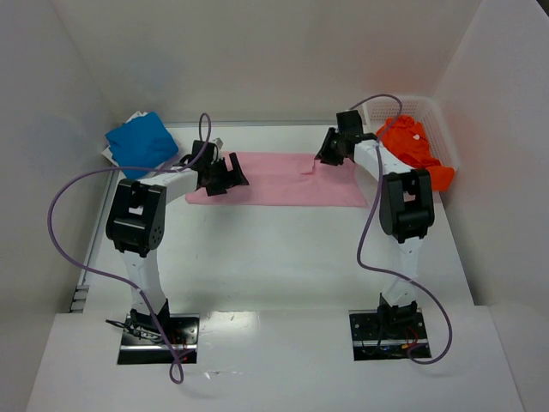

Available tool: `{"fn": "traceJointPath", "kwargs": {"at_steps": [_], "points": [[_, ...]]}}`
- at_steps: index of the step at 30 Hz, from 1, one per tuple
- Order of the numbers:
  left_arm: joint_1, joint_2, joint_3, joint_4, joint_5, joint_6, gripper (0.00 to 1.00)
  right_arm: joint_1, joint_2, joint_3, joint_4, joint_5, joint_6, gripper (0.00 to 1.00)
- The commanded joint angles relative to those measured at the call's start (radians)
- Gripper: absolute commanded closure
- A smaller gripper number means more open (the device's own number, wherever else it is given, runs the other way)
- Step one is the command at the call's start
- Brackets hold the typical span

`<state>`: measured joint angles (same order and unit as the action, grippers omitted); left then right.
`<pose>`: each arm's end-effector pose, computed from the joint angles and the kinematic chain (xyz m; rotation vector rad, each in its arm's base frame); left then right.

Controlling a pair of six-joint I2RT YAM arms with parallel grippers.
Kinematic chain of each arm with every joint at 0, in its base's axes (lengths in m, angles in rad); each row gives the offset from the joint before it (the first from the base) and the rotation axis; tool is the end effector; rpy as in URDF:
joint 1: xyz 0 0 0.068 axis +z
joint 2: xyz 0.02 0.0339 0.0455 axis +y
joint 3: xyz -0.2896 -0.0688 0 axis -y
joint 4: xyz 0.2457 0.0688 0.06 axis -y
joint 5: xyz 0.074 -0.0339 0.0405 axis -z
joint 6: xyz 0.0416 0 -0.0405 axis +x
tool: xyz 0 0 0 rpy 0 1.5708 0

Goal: Fold and stack the t-shirts
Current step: Fold the other side of the tshirt into a rectangle

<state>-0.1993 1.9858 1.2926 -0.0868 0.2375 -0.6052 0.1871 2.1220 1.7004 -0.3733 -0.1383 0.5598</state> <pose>0.4347 -0.0978 0.1872 -0.3699 2.3960 -0.6615 0.4913 0.0988 0.2322 0.3807 2.3885 0.5164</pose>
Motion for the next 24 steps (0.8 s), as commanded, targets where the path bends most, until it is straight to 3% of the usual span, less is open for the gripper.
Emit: {"fn": "traceJointPath", "kwargs": {"at_steps": [1, 5, 8, 24], "points": [[0.011, 0.028, 0.017, -0.019, -0.006, 0.028, 0.01, -0.002, -0.085, -0.117, 0.022, 0.022, -0.003, 0.68], [0.011, 0.028, 0.017, -0.019, -0.006, 0.028, 0.01, -0.002, -0.109, -0.234, 0.073, 0.022, 0.006, 0.79], [0.011, 0.028, 0.017, -0.019, -0.006, 0.038, 0.01, -0.002, -0.097, -0.234, 0.086, 0.011, 0.006, 0.83], [0.021, 0.019, 0.027, -0.028, -0.006, 0.038, 0.01, 0.008, 0.102, -0.050, 0.066, -0.010, -0.012, 0.83]]}}
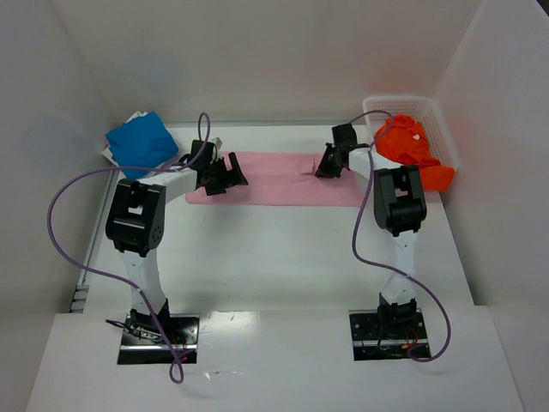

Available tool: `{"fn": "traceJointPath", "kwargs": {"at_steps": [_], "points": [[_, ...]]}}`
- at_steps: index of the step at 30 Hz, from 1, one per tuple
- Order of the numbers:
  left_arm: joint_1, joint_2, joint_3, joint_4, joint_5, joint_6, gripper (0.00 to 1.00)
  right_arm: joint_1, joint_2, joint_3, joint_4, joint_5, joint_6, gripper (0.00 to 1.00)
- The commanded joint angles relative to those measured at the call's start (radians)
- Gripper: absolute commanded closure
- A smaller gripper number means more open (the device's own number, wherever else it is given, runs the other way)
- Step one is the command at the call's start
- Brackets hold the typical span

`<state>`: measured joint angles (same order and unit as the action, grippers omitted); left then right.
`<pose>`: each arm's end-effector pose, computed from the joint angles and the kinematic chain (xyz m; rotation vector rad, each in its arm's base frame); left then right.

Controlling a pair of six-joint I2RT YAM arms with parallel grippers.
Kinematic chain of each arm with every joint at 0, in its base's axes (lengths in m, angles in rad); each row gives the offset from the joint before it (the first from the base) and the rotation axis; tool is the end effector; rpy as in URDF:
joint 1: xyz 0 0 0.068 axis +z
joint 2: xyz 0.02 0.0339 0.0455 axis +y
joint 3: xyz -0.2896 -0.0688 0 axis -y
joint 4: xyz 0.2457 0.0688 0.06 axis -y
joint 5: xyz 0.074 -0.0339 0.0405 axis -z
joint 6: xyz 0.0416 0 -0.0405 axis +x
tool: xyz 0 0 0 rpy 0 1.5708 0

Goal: Fold and stack the t-shirts
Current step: Fold the other side of the tshirt into a rectangle

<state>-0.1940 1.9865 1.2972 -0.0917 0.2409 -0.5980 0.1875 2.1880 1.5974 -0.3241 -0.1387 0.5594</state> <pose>0.4357 -0.0957 0.1879 -0.3661 2.3962 -0.6595 0.4856 0.0980 0.1714 0.4103 2.5055 0.4793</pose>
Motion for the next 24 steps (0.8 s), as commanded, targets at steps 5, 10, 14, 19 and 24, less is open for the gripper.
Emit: {"fn": "traceJointPath", "kwargs": {"at_steps": [5, 10, 14, 19, 24], "points": [[0.034, 0.027, 0.031, -0.033, -0.009, 0.030, 0.01, 0.017, 0.067, 0.130, 0.017, -0.038, -0.001, 0.83], [0.034, 0.037, 0.031, -0.033, 0.000, 0.030, 0.01, 0.017, 0.101, 0.196, 0.017, -0.070, 0.020, 0.83], [0.044, 0.037, 0.031, -0.033, 0.000, 0.030, 0.01, 0.026, 0.147, 0.288, 0.005, -0.104, 0.030, 0.83], [0.044, 0.037, 0.031, -0.033, 0.000, 0.030, 0.01, 0.035, 0.187, 0.351, -0.004, -0.131, 0.043, 0.83], [0.044, 0.037, 0.031, -0.033, 0.000, 0.040, 0.01, 0.035, 0.196, 0.409, -0.030, -0.128, 0.043, 0.83]]}}
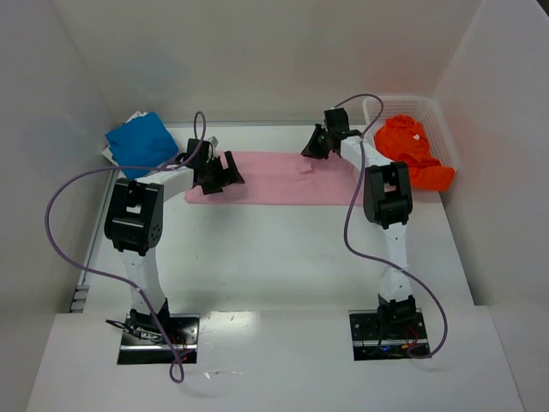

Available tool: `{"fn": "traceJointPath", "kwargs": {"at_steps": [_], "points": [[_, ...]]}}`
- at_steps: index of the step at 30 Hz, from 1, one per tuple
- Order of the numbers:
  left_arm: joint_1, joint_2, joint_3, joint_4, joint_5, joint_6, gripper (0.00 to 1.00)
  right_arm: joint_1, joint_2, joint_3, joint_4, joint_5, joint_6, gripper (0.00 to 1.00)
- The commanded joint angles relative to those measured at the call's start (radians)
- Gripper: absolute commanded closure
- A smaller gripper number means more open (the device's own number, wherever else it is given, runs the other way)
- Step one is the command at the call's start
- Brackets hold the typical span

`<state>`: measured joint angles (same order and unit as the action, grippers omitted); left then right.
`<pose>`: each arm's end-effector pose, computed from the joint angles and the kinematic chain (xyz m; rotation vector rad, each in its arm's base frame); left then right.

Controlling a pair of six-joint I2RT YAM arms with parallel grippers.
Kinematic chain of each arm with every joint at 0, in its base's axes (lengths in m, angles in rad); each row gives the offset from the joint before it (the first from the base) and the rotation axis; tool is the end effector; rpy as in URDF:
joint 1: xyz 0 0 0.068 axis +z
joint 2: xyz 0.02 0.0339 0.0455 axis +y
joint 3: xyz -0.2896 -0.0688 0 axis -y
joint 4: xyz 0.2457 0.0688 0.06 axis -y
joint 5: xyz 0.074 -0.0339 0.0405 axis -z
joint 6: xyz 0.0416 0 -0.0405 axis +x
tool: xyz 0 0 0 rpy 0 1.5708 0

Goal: Fold and stack the t-shirts
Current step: Fold the other side of the tshirt into a rectangle

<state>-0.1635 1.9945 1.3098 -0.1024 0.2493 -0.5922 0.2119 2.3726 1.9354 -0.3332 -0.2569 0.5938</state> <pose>0.4404 -0.0831 0.1876 -0.3927 2.3937 -0.6514 0.5434 0.1277 0.1857 0.3286 2.3947 0.6870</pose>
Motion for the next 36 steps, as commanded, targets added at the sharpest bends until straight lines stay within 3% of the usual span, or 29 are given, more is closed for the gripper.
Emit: {"fn": "traceJointPath", "kwargs": {"at_steps": [1, 10, 14, 22, 36], "points": [[0.013, 0.029, 0.028, -0.022, -0.008, 0.034, 0.01, 0.011, -0.012, 0.071, -0.021, 0.005, 0.009, 0.83], [0.022, 0.010, 0.028, -0.022, 0.001, 0.043, 0.01, 0.000, -0.237, -0.117, -0.020, 0.125, -0.035, 0.82], [0.022, 0.010, 0.028, -0.022, 0.001, 0.043, 0.01, 0.000, -0.296, -0.217, -0.052, 0.146, -0.069, 0.99], [0.022, 0.001, 0.019, -0.022, 0.001, 0.052, 0.01, 0.009, -0.296, -0.394, -0.038, 0.166, -0.091, 0.99], [0.022, 0.001, 0.019, -0.022, 0.001, 0.061, 0.01, 0.018, -0.155, -0.262, -0.032, 0.157, -0.091, 0.99]]}}
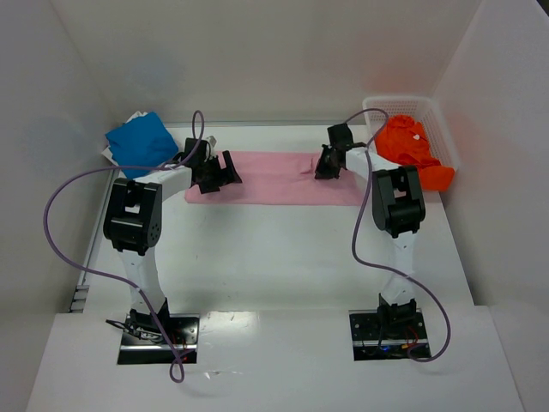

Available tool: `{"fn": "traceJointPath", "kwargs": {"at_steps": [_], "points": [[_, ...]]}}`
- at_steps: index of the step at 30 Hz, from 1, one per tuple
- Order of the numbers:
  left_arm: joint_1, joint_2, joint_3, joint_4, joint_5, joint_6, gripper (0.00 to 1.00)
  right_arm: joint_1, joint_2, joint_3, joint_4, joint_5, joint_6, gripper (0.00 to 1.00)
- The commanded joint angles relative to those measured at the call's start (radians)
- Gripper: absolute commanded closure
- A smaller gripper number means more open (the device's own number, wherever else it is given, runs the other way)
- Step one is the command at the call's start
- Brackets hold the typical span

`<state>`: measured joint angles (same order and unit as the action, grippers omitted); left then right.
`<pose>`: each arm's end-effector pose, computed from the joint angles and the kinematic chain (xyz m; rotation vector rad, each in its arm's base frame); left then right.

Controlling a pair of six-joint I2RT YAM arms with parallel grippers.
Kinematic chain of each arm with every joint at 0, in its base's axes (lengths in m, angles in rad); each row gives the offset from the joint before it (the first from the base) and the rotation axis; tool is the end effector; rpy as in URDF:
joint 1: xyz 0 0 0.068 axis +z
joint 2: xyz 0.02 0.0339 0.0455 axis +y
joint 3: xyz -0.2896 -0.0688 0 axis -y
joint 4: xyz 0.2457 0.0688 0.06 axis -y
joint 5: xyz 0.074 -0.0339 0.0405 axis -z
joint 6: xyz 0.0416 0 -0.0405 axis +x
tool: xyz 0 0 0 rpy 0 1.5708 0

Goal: Fold and stack the t-shirts
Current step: Fold the other side of the tshirt into a rectangle

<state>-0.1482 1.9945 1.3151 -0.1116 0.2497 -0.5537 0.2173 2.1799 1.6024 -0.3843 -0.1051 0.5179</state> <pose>0.4419 -0.0764 0.1885 -0.3648 2.3942 -0.6267 0.4778 0.1100 0.1725 0.3440 2.5560 0.4178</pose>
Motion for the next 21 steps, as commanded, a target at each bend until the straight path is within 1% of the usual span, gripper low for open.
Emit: {"fn": "traceJointPath", "kwargs": {"at_steps": [1, 4, 12, 16, 21], "points": [[0.007, 0.001, 0.013, -0.013, 0.000, 0.023, 0.01, 0.013, 0.047, 0.094, 0.009, 0.005, -0.015, 0.99], [0.007, 0.001, 0.013, -0.013, 0.000, 0.023, 0.01, 0.013, 0.075, 0.131, 0.009, 0.005, -0.015, 0.99], [0.007, 0.010, 0.013, -0.013, 0.010, 0.023, 0.01, 0.013, 0.132, 0.208, -0.001, -0.053, 0.004, 0.99], [0.007, 0.010, 0.013, -0.013, 0.010, 0.023, 0.01, 0.022, 0.150, 0.278, 0.009, -0.122, 0.014, 0.99], [0.007, 0.010, 0.013, -0.013, 0.019, 0.014, 0.01, 0.042, 0.184, 0.359, -0.001, -0.131, 0.025, 0.99]]}}
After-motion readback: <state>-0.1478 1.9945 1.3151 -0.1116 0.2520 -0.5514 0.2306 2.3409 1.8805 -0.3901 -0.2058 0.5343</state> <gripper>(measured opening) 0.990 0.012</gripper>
